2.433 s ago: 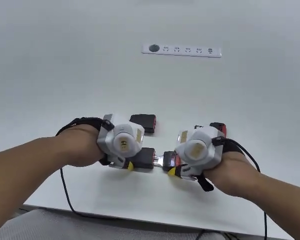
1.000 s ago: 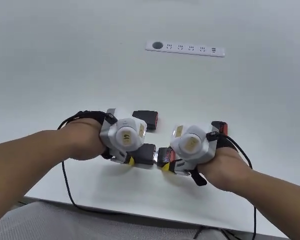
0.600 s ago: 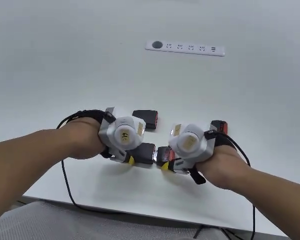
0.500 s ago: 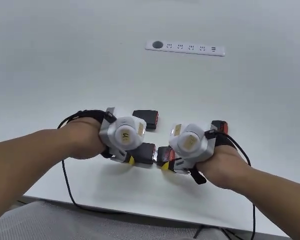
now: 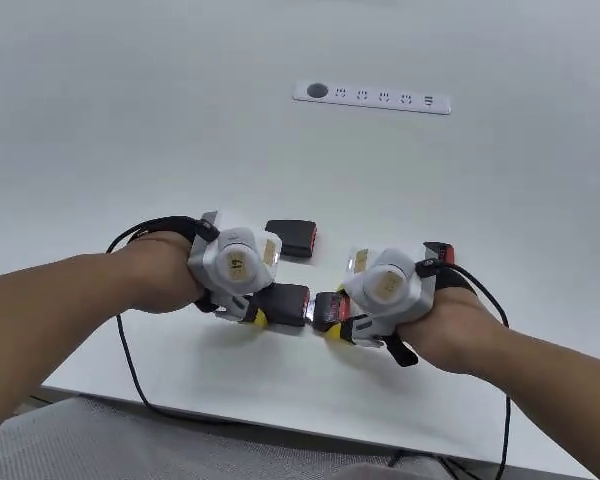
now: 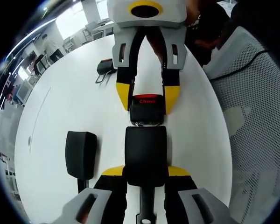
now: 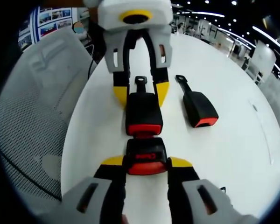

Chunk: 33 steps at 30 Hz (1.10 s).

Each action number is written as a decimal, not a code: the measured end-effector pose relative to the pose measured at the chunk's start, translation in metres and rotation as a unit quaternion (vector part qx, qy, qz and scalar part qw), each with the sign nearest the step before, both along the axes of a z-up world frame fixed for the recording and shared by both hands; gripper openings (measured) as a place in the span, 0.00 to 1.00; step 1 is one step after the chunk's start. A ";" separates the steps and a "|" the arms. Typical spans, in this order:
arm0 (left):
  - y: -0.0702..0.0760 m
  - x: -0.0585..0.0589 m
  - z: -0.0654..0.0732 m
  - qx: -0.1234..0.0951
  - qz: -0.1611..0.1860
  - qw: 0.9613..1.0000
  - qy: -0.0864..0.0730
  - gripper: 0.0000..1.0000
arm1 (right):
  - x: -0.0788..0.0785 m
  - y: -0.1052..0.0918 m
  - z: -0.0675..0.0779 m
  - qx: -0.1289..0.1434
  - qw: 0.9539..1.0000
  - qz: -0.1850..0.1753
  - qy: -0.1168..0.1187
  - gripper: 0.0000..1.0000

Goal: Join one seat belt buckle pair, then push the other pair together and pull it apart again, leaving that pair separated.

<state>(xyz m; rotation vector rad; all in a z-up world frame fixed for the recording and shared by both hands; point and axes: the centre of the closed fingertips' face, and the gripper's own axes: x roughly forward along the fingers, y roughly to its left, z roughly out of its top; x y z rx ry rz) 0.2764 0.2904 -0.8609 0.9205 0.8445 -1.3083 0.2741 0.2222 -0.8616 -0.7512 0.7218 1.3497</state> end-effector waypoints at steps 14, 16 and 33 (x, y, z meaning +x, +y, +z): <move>0.000 -0.001 0.000 0.010 0.006 1.000 -0.001 0.30 | 0.000 0.000 -0.002 0.004 1.000 -0.004 0.017 0.34; 0.001 -0.001 0.000 0.010 0.007 1.000 0.000 0.31 | -0.001 0.000 -0.002 0.003 1.000 -0.003 0.014 0.34; 0.000 -0.001 0.001 0.024 0.023 0.999 -0.002 0.32 | 0.000 0.000 -0.001 0.010 1.000 -0.014 0.015 0.35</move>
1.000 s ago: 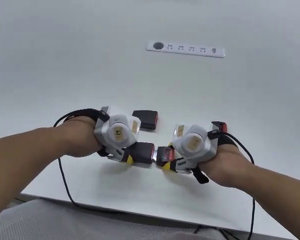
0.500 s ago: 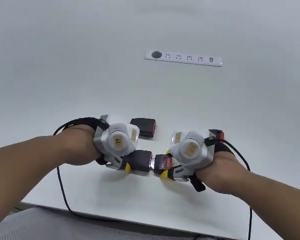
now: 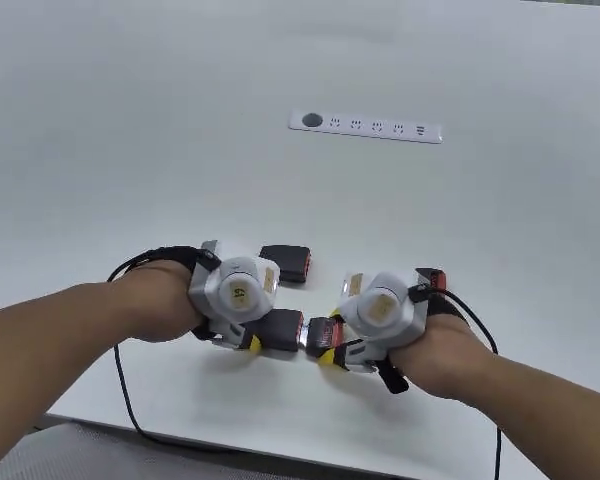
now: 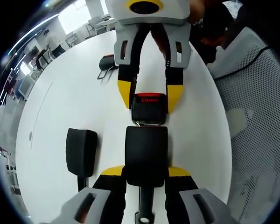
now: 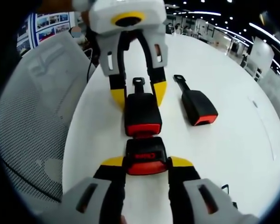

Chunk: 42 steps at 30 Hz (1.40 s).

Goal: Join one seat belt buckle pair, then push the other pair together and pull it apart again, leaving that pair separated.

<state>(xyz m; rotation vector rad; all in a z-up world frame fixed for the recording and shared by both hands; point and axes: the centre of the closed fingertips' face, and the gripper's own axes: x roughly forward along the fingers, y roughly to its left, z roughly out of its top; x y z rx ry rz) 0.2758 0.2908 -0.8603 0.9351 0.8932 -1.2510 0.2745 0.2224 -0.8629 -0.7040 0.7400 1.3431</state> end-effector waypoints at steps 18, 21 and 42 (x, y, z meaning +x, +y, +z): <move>0.005 -0.001 0.004 0.026 0.008 1.000 -0.011 0.33 | 0.002 0.004 0.013 0.000 1.000 -0.002 -0.013 0.36; 0.005 0.000 0.013 0.015 0.023 1.000 -0.013 0.34 | 0.001 0.008 0.021 0.009 1.000 0.001 -0.013 0.36; 0.007 0.065 0.054 -0.021 0.043 0.998 -0.051 0.36 | 0.045 -0.031 0.046 0.026 0.999 -0.010 -0.042 0.37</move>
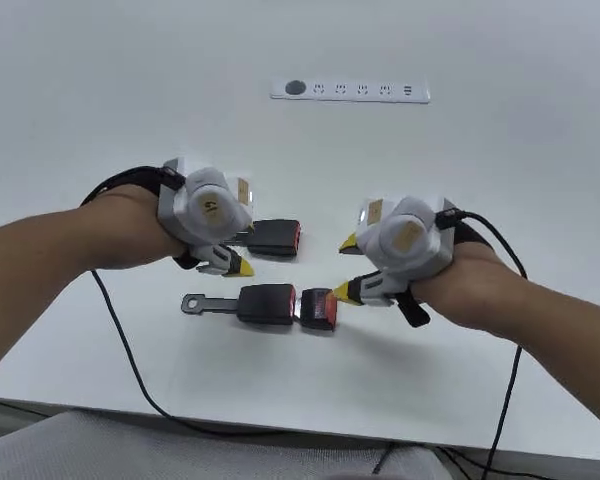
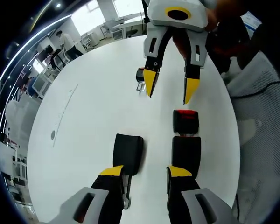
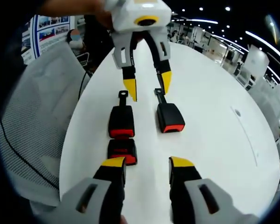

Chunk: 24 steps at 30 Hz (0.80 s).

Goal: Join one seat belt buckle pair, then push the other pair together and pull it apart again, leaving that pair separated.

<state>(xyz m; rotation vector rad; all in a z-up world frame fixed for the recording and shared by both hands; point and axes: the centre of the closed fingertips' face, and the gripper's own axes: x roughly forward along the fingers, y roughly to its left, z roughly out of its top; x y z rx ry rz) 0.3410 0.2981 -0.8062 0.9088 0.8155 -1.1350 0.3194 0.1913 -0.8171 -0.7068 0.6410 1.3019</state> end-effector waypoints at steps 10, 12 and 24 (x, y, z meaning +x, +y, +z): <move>-0.006 0.024 -0.012 0.008 -0.008 1.000 0.011 0.39 | 0.032 -0.045 -0.008 -0.027 1.000 -0.014 -0.007 0.36; -0.006 0.028 -0.015 0.012 -0.010 1.000 0.010 0.40 | 0.037 -0.057 -0.008 -0.032 0.999 -0.013 -0.010 0.37; -0.002 0.031 -0.032 0.028 -0.034 0.999 0.023 0.44 | 0.045 -0.091 -0.022 -0.051 0.998 -0.019 0.007 0.38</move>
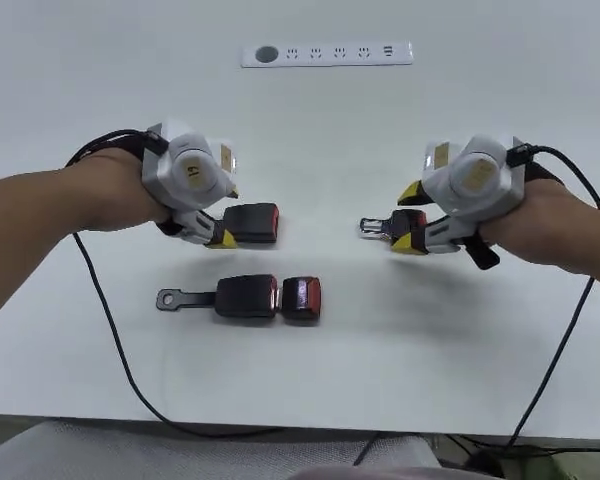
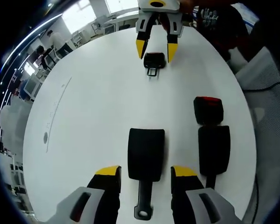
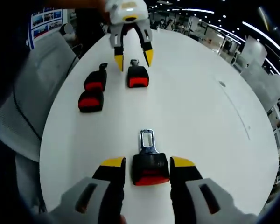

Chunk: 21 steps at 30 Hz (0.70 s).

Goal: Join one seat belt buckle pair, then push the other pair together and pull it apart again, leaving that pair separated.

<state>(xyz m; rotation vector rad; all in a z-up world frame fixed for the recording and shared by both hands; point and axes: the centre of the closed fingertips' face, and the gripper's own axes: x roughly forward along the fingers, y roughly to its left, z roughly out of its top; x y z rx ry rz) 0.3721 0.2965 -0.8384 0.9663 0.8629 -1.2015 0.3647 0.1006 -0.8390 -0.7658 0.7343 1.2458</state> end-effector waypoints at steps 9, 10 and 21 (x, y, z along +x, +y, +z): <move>0.002 0.003 -0.008 -0.004 -0.006 1.000 0.009 0.42 | 0.003 -0.010 -0.010 -0.011 1.000 0.000 0.016 0.37; 0.002 0.002 -0.010 -0.004 -0.009 1.000 0.010 0.41 | 0.004 -0.010 -0.010 -0.012 1.000 0.000 0.016 0.36; 0.005 0.003 -0.015 0.023 -0.024 0.999 -0.002 0.32 | 0.005 -0.012 -0.018 -0.039 0.999 0.021 0.018 0.35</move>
